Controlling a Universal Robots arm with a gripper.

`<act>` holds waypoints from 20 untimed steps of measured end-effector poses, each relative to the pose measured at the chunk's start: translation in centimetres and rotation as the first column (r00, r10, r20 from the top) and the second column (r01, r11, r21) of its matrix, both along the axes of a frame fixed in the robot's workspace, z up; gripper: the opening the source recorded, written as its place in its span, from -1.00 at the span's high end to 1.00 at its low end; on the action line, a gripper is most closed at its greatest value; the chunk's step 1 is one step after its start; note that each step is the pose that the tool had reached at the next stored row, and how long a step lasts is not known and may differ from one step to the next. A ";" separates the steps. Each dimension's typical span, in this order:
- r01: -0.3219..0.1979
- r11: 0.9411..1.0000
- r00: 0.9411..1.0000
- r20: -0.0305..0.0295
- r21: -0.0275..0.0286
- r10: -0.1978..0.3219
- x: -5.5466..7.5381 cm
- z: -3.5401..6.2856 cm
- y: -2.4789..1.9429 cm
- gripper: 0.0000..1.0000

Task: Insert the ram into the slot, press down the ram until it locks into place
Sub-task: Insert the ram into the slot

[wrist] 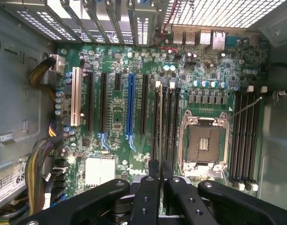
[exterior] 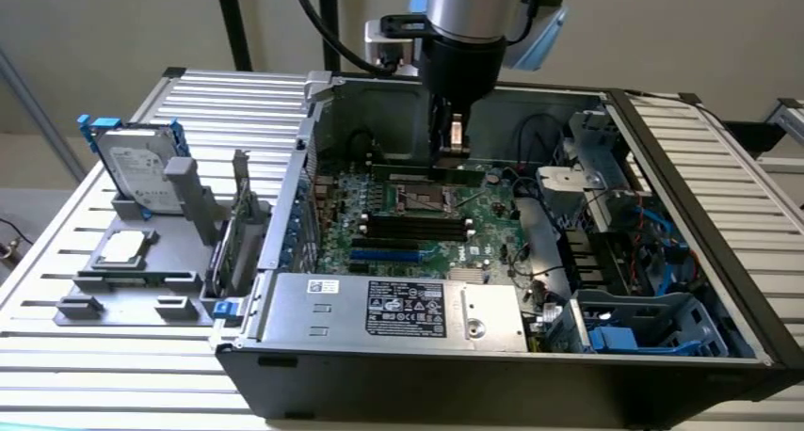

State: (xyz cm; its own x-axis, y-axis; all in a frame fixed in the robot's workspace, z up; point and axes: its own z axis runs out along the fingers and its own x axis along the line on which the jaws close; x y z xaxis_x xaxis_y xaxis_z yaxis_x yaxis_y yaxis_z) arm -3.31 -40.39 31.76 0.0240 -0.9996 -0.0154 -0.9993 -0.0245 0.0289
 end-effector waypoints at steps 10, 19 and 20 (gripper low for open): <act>0.005 1.000 1.000 0.009 0.000 -0.005 0.0 -1.75 0.05 0.74; 0.025 1.000 0.999 0.025 0.000 -0.025 -0.5 -3.04 0.14 0.74; 0.027 1.000 0.999 0.027 0.000 -0.027 -0.6 -3.17 0.14 0.74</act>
State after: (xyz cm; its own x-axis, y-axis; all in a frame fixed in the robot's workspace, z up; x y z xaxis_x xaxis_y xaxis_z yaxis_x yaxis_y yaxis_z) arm -3.86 -40.26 28.59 -0.0029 -0.9999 -0.0149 -1.0000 0.0029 0.0015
